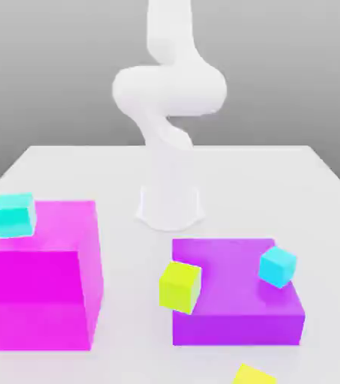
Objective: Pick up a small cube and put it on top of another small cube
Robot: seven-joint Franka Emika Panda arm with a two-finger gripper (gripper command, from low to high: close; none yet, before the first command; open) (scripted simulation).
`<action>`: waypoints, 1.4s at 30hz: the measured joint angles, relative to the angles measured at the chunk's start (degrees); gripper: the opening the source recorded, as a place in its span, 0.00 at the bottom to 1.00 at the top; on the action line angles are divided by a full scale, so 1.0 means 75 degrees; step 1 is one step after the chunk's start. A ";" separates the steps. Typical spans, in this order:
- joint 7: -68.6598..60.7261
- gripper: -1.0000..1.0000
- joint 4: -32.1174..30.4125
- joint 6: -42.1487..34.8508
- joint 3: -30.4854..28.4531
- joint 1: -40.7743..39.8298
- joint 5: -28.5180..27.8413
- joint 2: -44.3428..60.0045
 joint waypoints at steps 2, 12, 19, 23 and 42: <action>-0.0510 0.50 0.0031 0.0147 -0.0177 0.0291 0.0140 0.0590; -0.2994 0.50 0.0181 0.0830 -0.0712 0.1344 0.0913 0.3384; -0.4578 0.50 0.0281 0.1323 -0.0647 0.1729 0.1243 0.5311; -0.5299 0.50 0.0327 0.1634 -0.0557 0.1826 0.1167 0.6379; -0.6330 0.00 0.0634 0.3143 -0.0326 0.1906 0.0537 0.9429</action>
